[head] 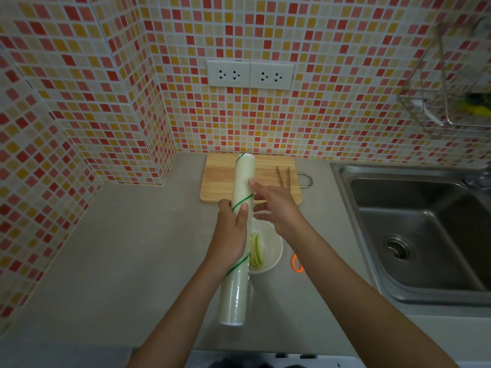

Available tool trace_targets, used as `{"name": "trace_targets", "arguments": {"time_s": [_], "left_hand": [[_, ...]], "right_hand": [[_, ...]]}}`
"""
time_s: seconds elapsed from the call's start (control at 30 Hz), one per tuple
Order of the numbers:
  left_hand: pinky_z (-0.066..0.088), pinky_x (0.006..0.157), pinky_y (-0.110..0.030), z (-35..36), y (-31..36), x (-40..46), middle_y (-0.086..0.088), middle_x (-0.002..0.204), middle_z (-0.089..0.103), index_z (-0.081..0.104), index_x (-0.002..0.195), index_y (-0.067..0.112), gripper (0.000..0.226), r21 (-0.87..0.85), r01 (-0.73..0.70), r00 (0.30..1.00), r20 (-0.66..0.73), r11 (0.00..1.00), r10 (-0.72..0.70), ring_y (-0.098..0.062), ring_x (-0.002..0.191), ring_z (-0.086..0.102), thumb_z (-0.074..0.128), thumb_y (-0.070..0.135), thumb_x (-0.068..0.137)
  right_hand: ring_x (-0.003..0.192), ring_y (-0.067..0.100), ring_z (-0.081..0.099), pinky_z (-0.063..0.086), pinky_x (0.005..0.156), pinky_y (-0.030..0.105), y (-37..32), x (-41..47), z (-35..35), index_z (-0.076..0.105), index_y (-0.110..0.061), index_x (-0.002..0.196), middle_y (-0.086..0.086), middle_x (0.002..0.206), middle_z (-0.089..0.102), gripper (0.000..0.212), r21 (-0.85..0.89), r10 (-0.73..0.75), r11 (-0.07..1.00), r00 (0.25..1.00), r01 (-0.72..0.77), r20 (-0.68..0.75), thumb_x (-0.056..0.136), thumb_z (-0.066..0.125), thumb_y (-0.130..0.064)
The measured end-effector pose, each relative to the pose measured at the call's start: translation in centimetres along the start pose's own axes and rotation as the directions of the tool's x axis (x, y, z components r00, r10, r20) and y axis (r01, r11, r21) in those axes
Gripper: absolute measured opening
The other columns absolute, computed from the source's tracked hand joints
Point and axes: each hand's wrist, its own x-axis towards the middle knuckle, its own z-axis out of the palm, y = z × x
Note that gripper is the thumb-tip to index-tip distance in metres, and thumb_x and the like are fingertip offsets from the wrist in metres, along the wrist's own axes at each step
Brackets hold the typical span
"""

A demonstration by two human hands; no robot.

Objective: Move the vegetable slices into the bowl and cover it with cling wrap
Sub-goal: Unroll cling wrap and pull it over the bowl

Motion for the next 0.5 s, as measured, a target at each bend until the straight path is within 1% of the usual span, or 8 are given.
{"name": "trace_targets", "arguments": {"time_s": [0.07,0.17,0.27,0.37,0.43,0.5], "left_hand": [[0.042,0.063,-0.026,0.0,0.2,-0.1,-0.005,0.101,0.056,0.038,0.105,0.016,0.023,0.005,-0.002,1.0,0.0,1.0,0.002,-0.011,0.083,0.058,0.037,0.038,0.099],[0.043,0.064,-0.025,0.0,0.2,0.0,-0.004,0.099,0.056,0.038,0.105,0.015,0.022,0.003,0.006,1.0,-0.003,1.0,-0.006,-0.01,0.082,0.057,0.037,0.037,0.099],[0.043,0.065,-0.025,0.1,0.2,0.0,0.002,0.094,0.053,0.037,0.105,0.016,0.022,0.009,0.01,1.0,0.011,1.0,-0.01,-0.007,0.081,0.056,0.037,0.037,0.099],[0.043,0.066,-0.025,-0.1,0.0,0.0,0.009,0.089,0.052,0.036,0.106,0.018,0.021,-0.031,0.033,0.999,0.023,0.999,-0.033,-0.003,0.081,0.054,0.037,0.038,0.099],[0.042,0.066,-0.027,-0.5,0.0,0.1,0.008,0.088,0.051,0.037,0.105,0.017,0.023,-0.063,0.073,0.997,0.023,0.995,-0.071,-0.005,0.08,0.053,0.036,0.039,0.099],[0.044,0.071,-0.033,-0.8,0.1,0.4,0.005,0.086,0.05,0.037,0.105,0.014,0.027,-0.089,0.118,0.993,0.038,0.989,-0.115,-0.009,0.077,0.053,0.036,0.04,0.099]], "right_hand": [[0.053,0.013,0.055,0.05,0.047,0.022,0.2,0.0,0.0,0.066,-0.004,0.096,0.001,0.078,0.063,0.033,0.039,-0.025,0.999,1.0,0.025,0.003,0.081,0.073,-0.032],[0.052,0.011,0.055,0.049,0.048,0.021,0.7,0.1,-0.3,0.066,-0.009,0.08,-0.005,0.065,0.064,0.017,0.064,-0.071,0.995,0.998,0.071,-0.003,0.082,0.073,-0.025],[0.049,0.009,0.054,0.05,0.048,0.02,1.0,0.0,-0.2,0.066,-0.01,0.074,-0.007,0.057,0.064,0.014,0.075,-0.112,0.991,0.994,0.113,-0.017,0.083,0.071,-0.019],[0.048,0.01,0.052,0.05,0.046,0.02,1.0,0.0,-0.3,0.062,-0.007,0.072,0.0,0.058,0.061,0.016,0.127,-0.104,0.986,0.994,0.106,-0.022,0.086,0.068,-0.012],[0.051,0.012,0.051,0.049,0.047,0.022,1.0,0.1,-0.7,0.057,-0.007,0.072,0.004,0.064,0.057,0.018,0.198,-0.064,0.978,0.997,0.07,-0.038,0.088,0.064,-0.01],[0.05,0.013,0.052,0.048,0.047,0.024,1.1,0.0,-1.1,0.054,-0.008,0.074,0.006,0.068,0.056,0.019,0.244,-0.031,0.969,0.999,0.039,-0.033,0.091,0.061,-0.013]]}}
